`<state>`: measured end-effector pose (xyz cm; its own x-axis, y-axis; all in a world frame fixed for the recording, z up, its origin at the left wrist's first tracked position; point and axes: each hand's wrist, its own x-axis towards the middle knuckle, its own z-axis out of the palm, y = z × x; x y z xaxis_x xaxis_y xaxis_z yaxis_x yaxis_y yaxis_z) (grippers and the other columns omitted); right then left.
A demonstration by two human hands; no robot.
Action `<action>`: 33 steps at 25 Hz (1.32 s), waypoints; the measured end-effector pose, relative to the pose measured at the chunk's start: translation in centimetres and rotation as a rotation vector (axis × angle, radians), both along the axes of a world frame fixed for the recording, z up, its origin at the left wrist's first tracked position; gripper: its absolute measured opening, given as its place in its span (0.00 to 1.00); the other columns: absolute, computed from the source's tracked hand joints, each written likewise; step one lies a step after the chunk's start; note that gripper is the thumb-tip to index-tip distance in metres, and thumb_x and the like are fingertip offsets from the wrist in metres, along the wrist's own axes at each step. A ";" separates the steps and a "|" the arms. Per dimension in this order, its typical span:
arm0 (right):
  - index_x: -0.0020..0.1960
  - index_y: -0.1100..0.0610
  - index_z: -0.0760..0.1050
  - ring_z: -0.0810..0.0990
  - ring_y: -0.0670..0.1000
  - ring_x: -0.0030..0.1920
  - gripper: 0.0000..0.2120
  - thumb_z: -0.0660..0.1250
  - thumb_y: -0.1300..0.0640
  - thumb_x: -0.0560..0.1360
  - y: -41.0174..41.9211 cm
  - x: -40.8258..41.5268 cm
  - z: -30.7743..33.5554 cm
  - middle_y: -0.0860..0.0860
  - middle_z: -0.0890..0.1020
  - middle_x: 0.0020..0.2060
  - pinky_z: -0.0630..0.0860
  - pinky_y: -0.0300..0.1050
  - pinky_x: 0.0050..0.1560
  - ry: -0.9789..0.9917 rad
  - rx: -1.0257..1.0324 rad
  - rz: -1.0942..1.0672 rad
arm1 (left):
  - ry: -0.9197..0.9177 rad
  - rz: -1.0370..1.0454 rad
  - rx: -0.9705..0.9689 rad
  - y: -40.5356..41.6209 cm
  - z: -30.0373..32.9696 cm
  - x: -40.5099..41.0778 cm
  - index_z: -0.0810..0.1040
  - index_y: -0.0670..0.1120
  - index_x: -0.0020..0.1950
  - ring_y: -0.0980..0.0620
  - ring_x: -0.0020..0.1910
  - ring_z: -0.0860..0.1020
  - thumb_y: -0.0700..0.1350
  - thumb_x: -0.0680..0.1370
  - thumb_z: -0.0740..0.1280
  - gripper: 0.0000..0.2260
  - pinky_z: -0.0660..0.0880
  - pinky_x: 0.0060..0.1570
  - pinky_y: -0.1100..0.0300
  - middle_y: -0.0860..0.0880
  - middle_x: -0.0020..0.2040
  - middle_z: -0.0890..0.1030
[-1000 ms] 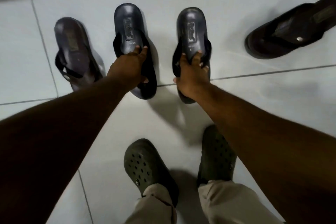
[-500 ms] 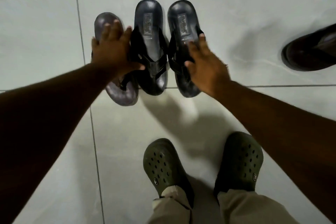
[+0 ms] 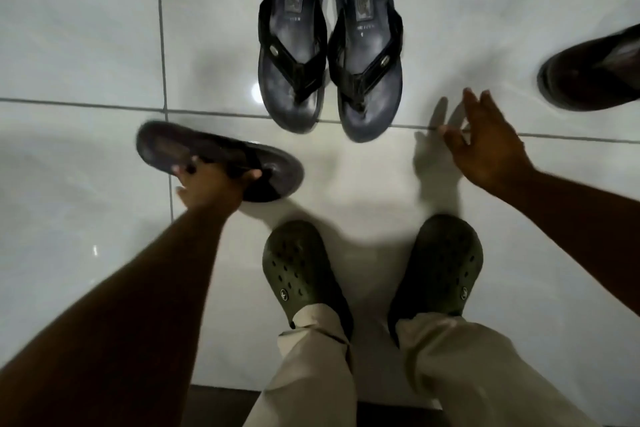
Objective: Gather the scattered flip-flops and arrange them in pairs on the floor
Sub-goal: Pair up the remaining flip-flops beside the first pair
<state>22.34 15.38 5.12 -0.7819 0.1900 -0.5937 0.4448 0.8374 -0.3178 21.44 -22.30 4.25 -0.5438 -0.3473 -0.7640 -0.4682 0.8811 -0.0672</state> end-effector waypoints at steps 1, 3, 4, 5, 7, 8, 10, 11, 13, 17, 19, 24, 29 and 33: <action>0.77 0.52 0.49 0.54 0.61 0.76 0.33 0.59 0.44 0.78 0.7 0.2 0.0 0.59 0.51 0.78 0.57 0.64 0.73 -0.017 0.014 -0.014 | -0.009 -0.006 0.054 1.9 -0.3 1.2 0.67 0.47 0.74 0.30 0.74 0.57 0.68 0.71 0.62 0.37 0.56 0.72 0.35 0.33 0.75 0.62; 0.77 0.52 0.48 0.51 0.61 0.77 0.34 0.59 0.42 0.78 2.5 0.6 -0.1 0.59 0.51 0.78 0.54 0.63 0.74 -0.007 0.011 -0.051 | 0.017 0.050 0.119 6.9 0.1 4.2 0.70 0.45 0.72 0.28 0.74 0.58 0.65 0.73 0.62 0.34 0.57 0.73 0.38 0.29 0.75 0.58; 0.77 0.53 0.48 0.51 0.61 0.77 0.35 0.59 0.42 0.77 3.5 0.4 -0.1 0.60 0.51 0.78 0.54 0.63 0.74 0.024 0.021 -0.055 | 0.035 0.080 0.124 9.3 -0.2 5.1 0.71 0.44 0.71 0.28 0.74 0.57 0.64 0.75 0.62 0.32 0.57 0.73 0.39 0.28 0.76 0.54; 0.77 0.53 0.48 0.51 0.61 0.77 0.35 0.58 0.41 0.77 4.6 0.3 -0.1 0.61 0.51 0.78 0.54 0.63 0.74 0.061 0.043 -0.064 | 0.026 0.097 0.151 11.7 0.2 5.7 0.72 0.43 0.71 0.28 0.74 0.55 0.63 0.75 0.61 0.31 0.57 0.73 0.39 0.29 0.77 0.51; 0.77 0.54 0.49 0.51 0.63 0.77 0.36 0.57 0.40 0.76 7.0 0.9 -0.6 0.61 0.52 0.77 0.55 0.66 0.73 0.094 0.115 -0.080 | -0.059 0.089 0.206 16.0 -0.1 7.8 0.72 0.43 0.70 0.28 0.75 0.54 0.64 0.76 0.59 0.31 0.55 0.73 0.39 0.28 0.77 0.49; 0.77 0.54 0.48 0.50 0.64 0.76 0.36 0.57 0.39 0.76 8.2 1.3 -0.4 0.60 0.52 0.77 0.55 0.68 0.71 0.081 0.143 -0.108 | -0.079 0.030 0.231 18.1 0.6 8.8 0.71 0.43 0.71 0.28 0.75 0.53 0.64 0.77 0.58 0.31 0.54 0.73 0.39 0.28 0.77 0.49; 0.77 0.54 0.47 0.50 0.67 0.76 0.38 0.59 0.39 0.76 11.3 1.6 -0.6 0.61 0.51 0.77 0.56 0.71 0.68 0.097 0.200 -0.157 | -0.127 -0.051 0.281 21.8 1.5 9.7 0.70 0.42 0.71 0.28 0.75 0.52 0.63 0.77 0.58 0.31 0.53 0.73 0.39 0.29 0.77 0.48; 0.77 0.55 0.47 0.50 0.68 0.75 0.39 0.60 0.39 0.76 12.8 2.0 -0.4 0.61 0.51 0.77 0.56 0.73 0.68 0.092 0.234 -0.182 | -0.154 -0.042 0.274 23.5 1.6 10.0 0.70 0.41 0.71 0.29 0.76 0.51 0.62 0.78 0.58 0.31 0.52 0.74 0.39 0.30 0.78 0.47; 0.77 0.56 0.45 0.49 0.70 0.75 0.41 0.61 0.39 0.75 15.6 2.2 -0.4 0.61 0.49 0.78 0.56 0.75 0.67 0.081 0.269 -0.225 | -0.198 -0.004 0.235 26.8 1.5 9.6 0.67 0.39 0.72 0.32 0.77 0.50 0.60 0.78 0.59 0.31 0.50 0.75 0.41 0.32 0.78 0.46; 0.77 0.53 0.42 0.45 0.70 0.75 0.44 0.62 0.37 0.73 19.1 0.9 -0.6 0.58 0.45 0.78 0.54 0.77 0.65 0.045 0.258 -0.178 | -0.203 -0.035 0.160 30.6 1.3 8.2 0.64 0.39 0.74 0.33 0.77 0.50 0.60 0.78 0.60 0.32 0.49 0.76 0.41 0.32 0.78 0.46; 0.77 0.50 0.41 0.44 0.72 0.74 0.44 0.62 0.37 0.73 20.2 -0.6 -1.5 0.56 0.44 0.78 0.54 0.77 0.64 0.043 0.231 -0.148 | -0.226 -0.011 0.134 31.1 1.5 8.1 0.62 0.38 0.75 0.33 0.78 0.50 0.60 0.78 0.59 0.33 0.51 0.76 0.41 0.31 0.78 0.47; 0.77 0.56 0.45 0.49 0.66 0.76 0.41 0.55 0.34 0.75 23.1 -4.7 -3.7 0.61 0.49 0.77 0.42 0.69 0.73 -0.093 0.244 -0.042 | -0.308 0.191 0.245 36.4 1.1 7.2 0.62 0.40 0.75 0.33 0.76 0.57 0.62 0.78 0.58 0.34 0.59 0.72 0.41 0.32 0.76 0.60; 0.74 0.45 0.57 0.48 0.67 0.76 0.44 0.45 0.24 0.64 29.5 -0.6 -3.7 0.56 0.53 0.78 0.46 0.75 0.69 -0.143 0.211 0.127 | -0.239 0.104 0.325 43.0 1.3 4.6 0.64 0.36 0.73 0.32 0.75 0.58 0.61 0.79 0.56 0.33 0.54 0.74 0.42 0.31 0.74 0.64; 0.67 0.54 0.72 0.62 0.66 0.72 0.36 0.58 0.29 0.70 33.1 1.0 -0.6 0.59 0.68 0.71 0.56 0.64 0.73 -0.163 0.216 -0.011 | -0.036 -0.304 0.251 42.6 -1.9 -0.9 0.73 0.39 0.67 0.31 0.71 0.65 0.65 0.75 0.56 0.34 0.59 0.71 0.43 0.30 0.71 0.68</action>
